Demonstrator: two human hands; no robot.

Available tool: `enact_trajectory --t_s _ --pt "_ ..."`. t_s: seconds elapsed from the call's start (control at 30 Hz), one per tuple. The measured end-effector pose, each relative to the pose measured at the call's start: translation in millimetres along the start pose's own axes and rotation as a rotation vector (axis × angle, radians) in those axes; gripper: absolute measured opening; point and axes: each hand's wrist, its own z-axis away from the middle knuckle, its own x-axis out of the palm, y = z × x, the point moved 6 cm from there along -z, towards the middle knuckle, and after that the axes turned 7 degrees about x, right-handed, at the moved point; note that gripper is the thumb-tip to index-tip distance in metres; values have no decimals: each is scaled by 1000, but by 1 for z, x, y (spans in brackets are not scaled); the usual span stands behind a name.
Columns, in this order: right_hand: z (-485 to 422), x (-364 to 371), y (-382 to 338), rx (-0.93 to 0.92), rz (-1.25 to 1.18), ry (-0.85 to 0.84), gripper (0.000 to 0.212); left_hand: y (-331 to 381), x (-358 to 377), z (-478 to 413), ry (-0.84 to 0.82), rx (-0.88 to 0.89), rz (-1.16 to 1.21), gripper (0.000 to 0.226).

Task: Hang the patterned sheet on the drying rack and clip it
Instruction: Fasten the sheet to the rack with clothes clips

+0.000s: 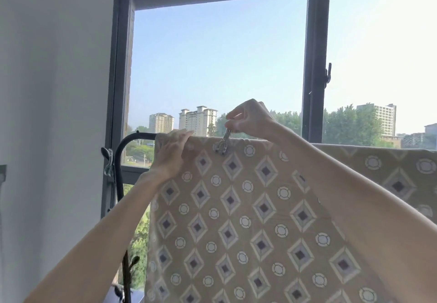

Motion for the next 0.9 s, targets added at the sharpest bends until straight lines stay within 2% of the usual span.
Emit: enact_trajectory --t_s 0.17,0.33,0.57,0.63,0.8,0.9 --pt "-20 27 -25 -13 -16 -32 27 -47 -14 -3 28 -65 38 65" --pt "-39 50 -44 -46 -20 -33 26 -58 -18 -9 19 19 29 56" --pt "-61 99 -77 -50 69 -63 23 -86 -28 -8 -25 116 53 67" --pt "-65 109 -81 -34 122 -79 21 -97 -28 -8 -36 140 55 63" --pt "-65 119 -75 38 155 -70 32 -108 -24 -13 -28 211 48 58" --pt "-48 124 -73 -2 173 19 43 -105 -23 -8 8 255 22 59"
